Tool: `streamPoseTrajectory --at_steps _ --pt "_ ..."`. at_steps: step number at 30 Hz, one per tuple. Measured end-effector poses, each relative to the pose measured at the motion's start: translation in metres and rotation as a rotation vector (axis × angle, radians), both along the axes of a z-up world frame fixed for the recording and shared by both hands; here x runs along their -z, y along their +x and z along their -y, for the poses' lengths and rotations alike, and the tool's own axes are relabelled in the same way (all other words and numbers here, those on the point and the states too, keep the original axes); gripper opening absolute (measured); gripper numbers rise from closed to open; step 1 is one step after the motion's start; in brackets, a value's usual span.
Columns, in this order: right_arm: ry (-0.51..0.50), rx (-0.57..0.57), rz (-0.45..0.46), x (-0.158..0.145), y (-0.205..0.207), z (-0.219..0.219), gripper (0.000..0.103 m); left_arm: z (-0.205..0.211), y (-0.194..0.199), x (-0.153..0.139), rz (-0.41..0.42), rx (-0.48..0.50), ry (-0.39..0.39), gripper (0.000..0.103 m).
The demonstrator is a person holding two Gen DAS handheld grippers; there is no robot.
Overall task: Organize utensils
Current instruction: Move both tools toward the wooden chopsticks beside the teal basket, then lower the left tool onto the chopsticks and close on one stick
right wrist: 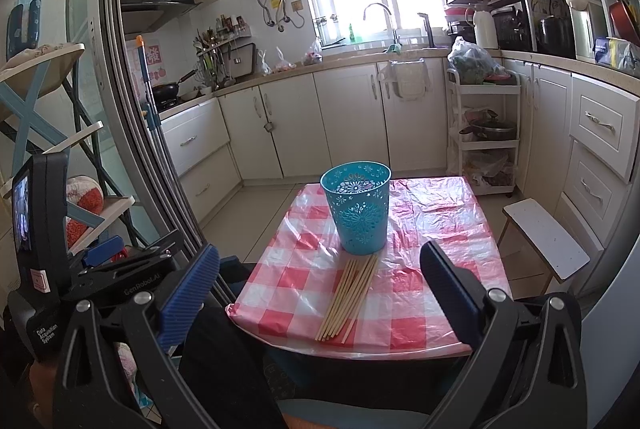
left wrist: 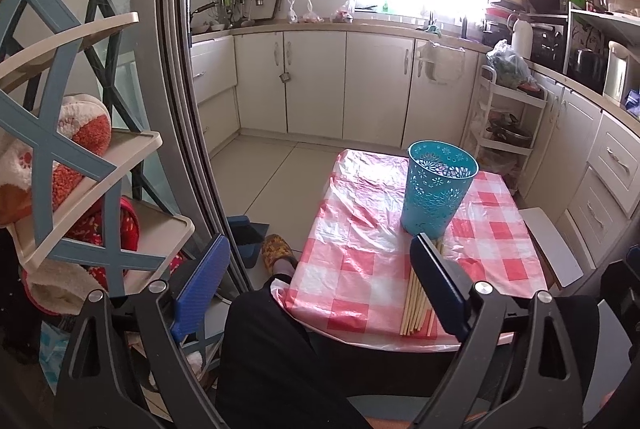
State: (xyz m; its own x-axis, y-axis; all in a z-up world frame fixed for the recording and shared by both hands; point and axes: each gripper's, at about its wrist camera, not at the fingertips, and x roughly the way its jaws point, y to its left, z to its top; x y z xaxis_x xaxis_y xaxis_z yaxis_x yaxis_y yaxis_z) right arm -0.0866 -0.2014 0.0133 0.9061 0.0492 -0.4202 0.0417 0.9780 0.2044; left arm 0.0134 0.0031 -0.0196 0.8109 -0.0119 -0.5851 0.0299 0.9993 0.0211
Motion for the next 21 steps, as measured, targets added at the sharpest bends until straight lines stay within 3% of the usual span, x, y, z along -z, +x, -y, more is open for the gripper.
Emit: streamPoseTrajectory --at_steps 6,10,21 --pt "0.014 0.005 -0.009 0.007 0.005 0.002 0.096 -0.004 0.003 0.002 0.022 -0.025 -0.018 0.087" --pt "0.134 0.011 -0.013 0.007 0.009 0.010 0.096 0.000 0.008 0.006 0.000 -0.020 -0.005 0.087" --pt "0.075 0.048 -0.062 0.028 0.041 0.025 0.096 0.009 0.035 0.025 -0.047 -0.002 0.040 0.088"
